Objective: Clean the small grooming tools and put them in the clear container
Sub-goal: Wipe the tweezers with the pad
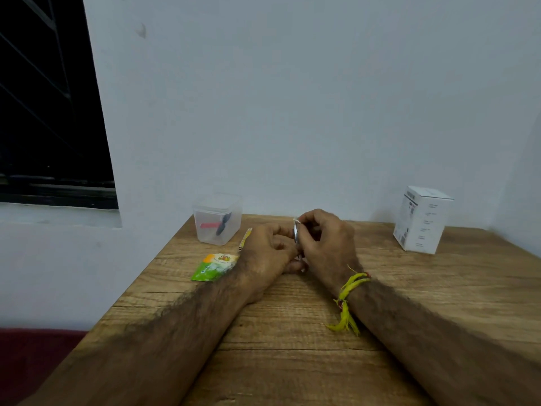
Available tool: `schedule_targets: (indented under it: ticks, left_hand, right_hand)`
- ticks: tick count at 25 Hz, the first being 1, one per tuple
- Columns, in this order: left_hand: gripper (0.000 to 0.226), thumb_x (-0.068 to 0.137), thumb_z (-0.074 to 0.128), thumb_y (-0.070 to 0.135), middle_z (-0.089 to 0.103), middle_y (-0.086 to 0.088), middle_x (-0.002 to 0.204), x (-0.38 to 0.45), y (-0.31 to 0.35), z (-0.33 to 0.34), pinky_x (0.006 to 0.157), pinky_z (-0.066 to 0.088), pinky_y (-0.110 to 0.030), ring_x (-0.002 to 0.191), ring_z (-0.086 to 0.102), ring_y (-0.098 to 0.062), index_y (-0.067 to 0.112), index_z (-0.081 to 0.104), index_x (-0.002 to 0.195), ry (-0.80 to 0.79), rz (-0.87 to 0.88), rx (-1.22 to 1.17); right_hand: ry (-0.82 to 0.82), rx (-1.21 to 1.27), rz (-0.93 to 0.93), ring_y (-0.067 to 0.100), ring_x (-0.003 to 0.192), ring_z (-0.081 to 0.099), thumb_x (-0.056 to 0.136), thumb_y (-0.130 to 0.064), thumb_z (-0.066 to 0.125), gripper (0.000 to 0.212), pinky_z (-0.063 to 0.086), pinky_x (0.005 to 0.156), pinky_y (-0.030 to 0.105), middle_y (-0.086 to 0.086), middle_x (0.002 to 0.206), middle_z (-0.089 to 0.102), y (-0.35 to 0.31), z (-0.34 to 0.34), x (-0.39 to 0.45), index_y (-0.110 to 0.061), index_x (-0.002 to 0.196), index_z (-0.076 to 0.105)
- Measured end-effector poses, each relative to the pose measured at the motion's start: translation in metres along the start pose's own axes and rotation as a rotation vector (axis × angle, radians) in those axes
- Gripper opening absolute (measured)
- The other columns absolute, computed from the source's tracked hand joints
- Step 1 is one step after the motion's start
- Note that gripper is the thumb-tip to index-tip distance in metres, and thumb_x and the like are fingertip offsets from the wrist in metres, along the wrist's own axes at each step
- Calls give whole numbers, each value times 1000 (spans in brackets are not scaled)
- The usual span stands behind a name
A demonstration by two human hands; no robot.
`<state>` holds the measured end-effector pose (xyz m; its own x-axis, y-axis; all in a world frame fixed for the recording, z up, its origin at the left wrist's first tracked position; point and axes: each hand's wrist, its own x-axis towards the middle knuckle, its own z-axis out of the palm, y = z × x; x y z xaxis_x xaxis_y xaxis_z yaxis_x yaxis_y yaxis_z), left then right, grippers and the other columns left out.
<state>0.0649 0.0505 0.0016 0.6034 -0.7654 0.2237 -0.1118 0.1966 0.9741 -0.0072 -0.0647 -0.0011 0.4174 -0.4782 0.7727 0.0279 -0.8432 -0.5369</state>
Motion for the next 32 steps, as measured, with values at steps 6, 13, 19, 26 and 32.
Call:
schedule_targets:
  ticks: [6,13,19,26,32]
  left_hand:
    - [15,95,63,-4,75,-17,82,0,3,1,63,61,-26,75,76,-23,-2,65,109,51,15,-44]
    - [15,96,62,-3,73,-26,92,2,2,-1,63,61,-26,78,74,-28,-4,64,111,32,-35,-60]
    - [14,94,63,-5,70,-34,96,2,1,-3,66,63,-31,82,74,-33,-8,63,107,55,-23,-73]
    - [14,93,63,-5,71,-32,94,2,1,-4,61,60,-27,75,75,-30,-9,63,107,67,-31,-64]
    - [14,93,64,-5,71,-29,91,3,3,-4,64,62,-29,76,75,-30,-7,64,107,75,-39,-45]
  right_hand:
    - [0,128,35,8,69,68,87,-10,71,7,57,65,28,-7,72,70,-5,-4,0,-16,82,71]
    - [55,204,106,8,66,66,86,-10,71,7,55,62,24,-5,71,70,-3,-3,2,-15,82,71]
    - [-26,108,-23,7,73,66,86,-11,69,6,55,65,25,-6,77,70,-1,0,0,-15,85,72]
    - [-22,126,23,6,70,66,87,-11,69,7,56,65,26,-8,74,70,-1,-1,0,-16,82,72]
    - [-25,130,35,6,67,66,88,-14,69,6,55,62,22,-5,73,70,-4,-1,-1,-15,82,72]
